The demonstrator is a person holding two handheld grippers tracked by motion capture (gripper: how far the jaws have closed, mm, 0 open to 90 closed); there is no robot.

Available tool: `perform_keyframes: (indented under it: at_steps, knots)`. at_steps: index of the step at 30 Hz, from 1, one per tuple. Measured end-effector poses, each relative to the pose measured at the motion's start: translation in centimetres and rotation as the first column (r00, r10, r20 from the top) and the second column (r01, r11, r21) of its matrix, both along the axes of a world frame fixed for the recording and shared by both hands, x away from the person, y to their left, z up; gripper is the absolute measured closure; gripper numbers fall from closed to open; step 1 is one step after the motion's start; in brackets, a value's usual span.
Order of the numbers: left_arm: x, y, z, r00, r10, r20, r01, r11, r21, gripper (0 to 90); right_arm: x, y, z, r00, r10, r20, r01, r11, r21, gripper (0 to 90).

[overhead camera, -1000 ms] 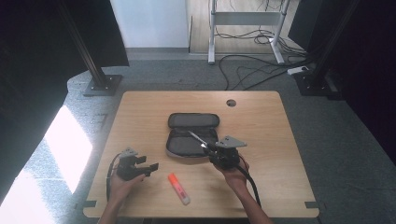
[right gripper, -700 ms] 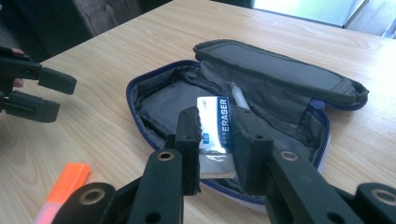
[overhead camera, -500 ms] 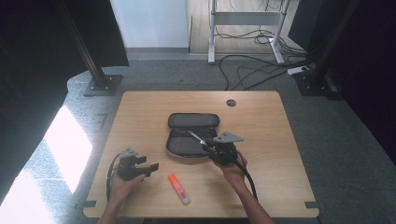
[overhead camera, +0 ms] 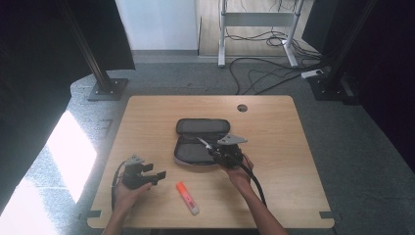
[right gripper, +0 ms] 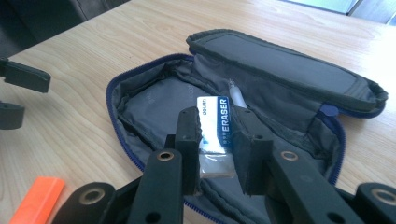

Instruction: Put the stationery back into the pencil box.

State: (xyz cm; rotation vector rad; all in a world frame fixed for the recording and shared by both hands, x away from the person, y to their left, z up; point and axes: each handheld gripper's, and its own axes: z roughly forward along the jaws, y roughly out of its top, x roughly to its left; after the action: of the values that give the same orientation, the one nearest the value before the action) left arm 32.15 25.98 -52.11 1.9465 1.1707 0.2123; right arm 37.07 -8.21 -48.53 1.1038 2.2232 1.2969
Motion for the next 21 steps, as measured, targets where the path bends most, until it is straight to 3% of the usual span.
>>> perform_keyframes:
  at_steps: [21]
  knots:
    - [0.0, 0.1, 0.0, 1.0, 0.001, 0.002, -0.001, 1.0, -0.002, 26.3, 1.9, 1.6, -2.1, 0.999, -0.002, -0.045, 0.0, 0.999, -0.046, 72.6]
